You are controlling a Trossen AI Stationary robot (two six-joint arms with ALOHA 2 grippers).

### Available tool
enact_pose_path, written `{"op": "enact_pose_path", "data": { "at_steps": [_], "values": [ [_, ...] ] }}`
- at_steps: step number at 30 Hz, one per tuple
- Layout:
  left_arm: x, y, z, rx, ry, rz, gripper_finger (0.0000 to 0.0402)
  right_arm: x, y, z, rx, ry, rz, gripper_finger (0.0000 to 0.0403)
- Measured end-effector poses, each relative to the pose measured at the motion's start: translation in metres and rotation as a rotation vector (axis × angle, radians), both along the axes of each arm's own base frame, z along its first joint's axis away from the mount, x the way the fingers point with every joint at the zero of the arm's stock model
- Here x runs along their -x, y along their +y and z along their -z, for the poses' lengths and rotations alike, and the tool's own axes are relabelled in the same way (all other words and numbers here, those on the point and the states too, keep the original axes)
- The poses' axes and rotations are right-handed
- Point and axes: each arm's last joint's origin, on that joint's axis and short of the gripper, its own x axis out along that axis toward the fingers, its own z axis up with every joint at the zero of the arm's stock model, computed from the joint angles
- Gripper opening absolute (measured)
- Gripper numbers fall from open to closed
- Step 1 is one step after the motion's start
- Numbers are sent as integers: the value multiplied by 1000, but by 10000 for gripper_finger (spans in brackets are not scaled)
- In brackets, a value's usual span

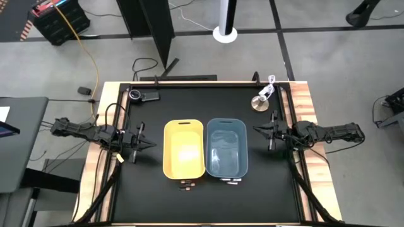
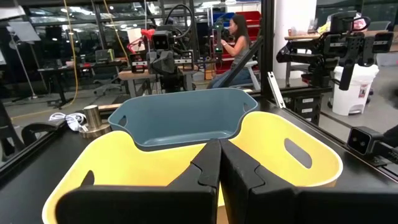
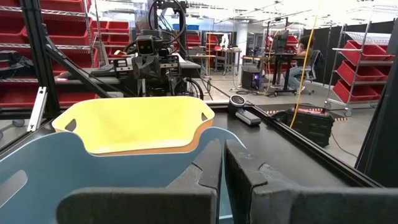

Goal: Sort batteries
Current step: Put the top right silver battery into the blue bin

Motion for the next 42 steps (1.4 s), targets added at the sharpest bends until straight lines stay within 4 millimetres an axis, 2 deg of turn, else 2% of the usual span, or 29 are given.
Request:
{"op": "enact_pose_path", "data": {
  "at_steps": [10,13,16,18,20,22,25,28,33,38,42],
  "values": [
    [0,0,0,0,0,0,0,0,0,0,-7,-6,0,38],
    [0,0,0,0,0,0,0,0,0,-5,-135,-78,-10,38],
    [0,0,0,0,0,0,0,3,0,-18,-309,-249,-42,38],
    [0,0,0,0,0,0,0,5,-1,-26,-350,-304,-61,38],
    [0,0,0,0,0,0,0,7,2,-36,-343,-299,-167,38],
    [0,0,0,-1,-3,-2,0,10,9,-46,-338,-277,-367,38],
    [0,0,-4,-13,-47,-12,0,11,19,-58,-360,-206,-590,38],
    [1,0,-7,6,-75,-12,0,6,29,-64,-357,-65,-657,38],
    [1,1,-10,53,-101,-8,0,-13,48,-73,-336,191,-599,38],
    [1,1,-10,132,-91,-1,0,-38,80,-97,-297,404,-543,40],
    [1,1,-9,165,-74,1,0,-57,110,-107,-286,630,-401,55]
  ]
}}
